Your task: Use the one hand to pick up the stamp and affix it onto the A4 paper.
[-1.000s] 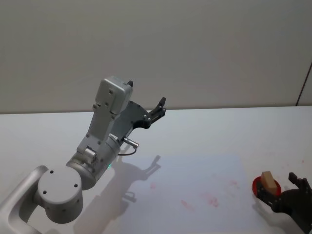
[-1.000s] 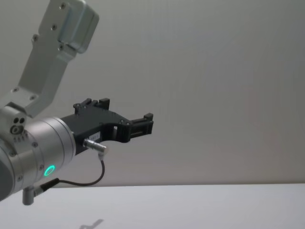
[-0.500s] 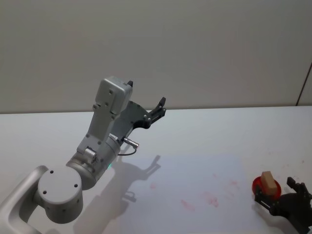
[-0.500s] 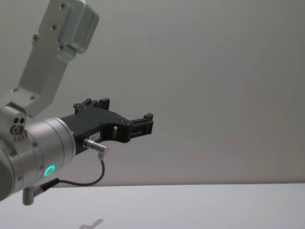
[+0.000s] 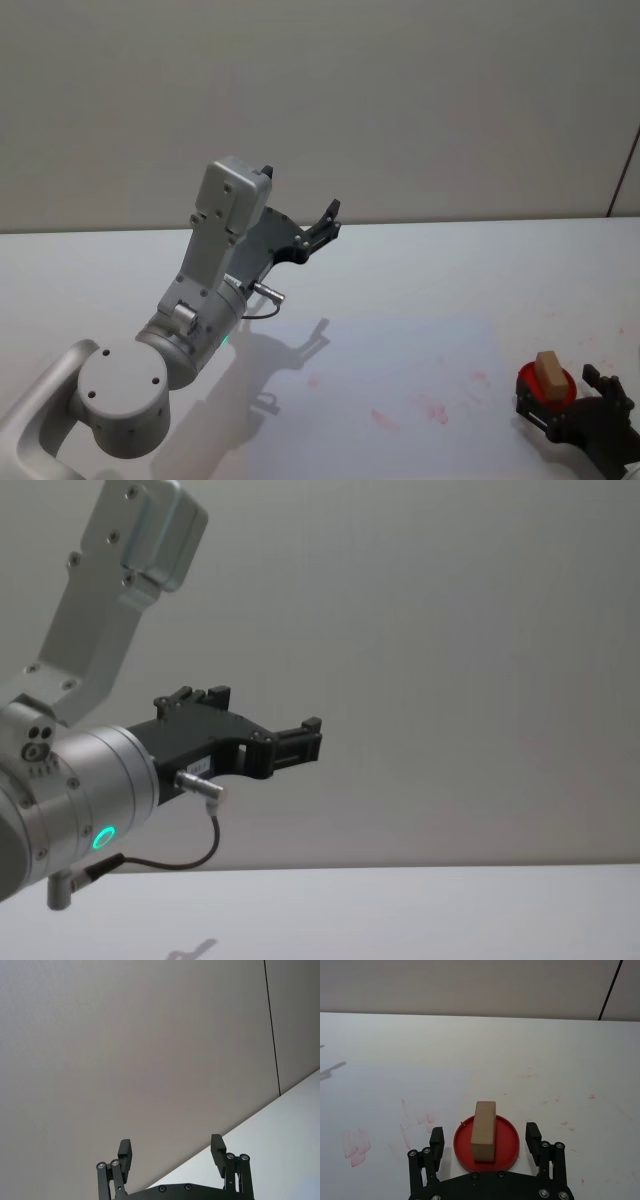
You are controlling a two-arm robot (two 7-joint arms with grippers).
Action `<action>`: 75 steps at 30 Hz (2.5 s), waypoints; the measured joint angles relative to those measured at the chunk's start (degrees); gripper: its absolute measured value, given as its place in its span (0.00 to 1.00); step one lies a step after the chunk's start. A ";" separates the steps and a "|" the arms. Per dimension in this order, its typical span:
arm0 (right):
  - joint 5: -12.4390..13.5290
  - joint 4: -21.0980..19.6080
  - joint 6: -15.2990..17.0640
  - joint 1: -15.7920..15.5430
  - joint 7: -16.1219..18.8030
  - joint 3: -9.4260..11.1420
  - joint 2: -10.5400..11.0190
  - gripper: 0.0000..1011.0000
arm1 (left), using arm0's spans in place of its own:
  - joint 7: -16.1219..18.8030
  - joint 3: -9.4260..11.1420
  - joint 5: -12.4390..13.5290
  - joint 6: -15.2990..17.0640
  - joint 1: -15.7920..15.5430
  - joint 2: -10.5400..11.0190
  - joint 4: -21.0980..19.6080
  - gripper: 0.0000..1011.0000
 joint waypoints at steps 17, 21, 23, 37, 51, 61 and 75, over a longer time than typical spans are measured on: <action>-1.44 1.99 0.20 1.85 0.40 -0.42 -1.76 0.85 | 0.00 0.00 0.00 0.00 0.00 0.00 0.00 0.99; -1.79 2.32 0.44 2.30 0.65 -0.52 -2.10 0.75 | 0.00 0.00 0.00 0.00 0.00 0.00 0.00 0.99; -1.94 2.42 0.55 2.45 0.76 -0.55 -2.22 0.67 | 0.00 0.00 0.00 0.00 0.00 0.00 0.00 0.99; -3.19 3.13 1.41 3.61 1.05 -0.58 -3.03 0.26 | 0.00 0.00 0.00 0.00 0.00 0.00 0.00 0.99; -3.93 2.68 0.49 4.31 0.61 -0.17 -3.40 0.22 | 0.00 0.00 0.00 0.00 0.00 0.00 0.00 0.99; -4.45 1.19 -0.49 5.27 1.75 -0.14 -3.92 0.22 | 0.00 0.00 0.00 0.00 0.00 0.00 0.00 0.99; -7.38 3.87 -1.52 8.35 4.24 -1.10 -5.89 0.22 | 0.00 0.00 0.00 0.00 0.00 0.00 0.00 0.99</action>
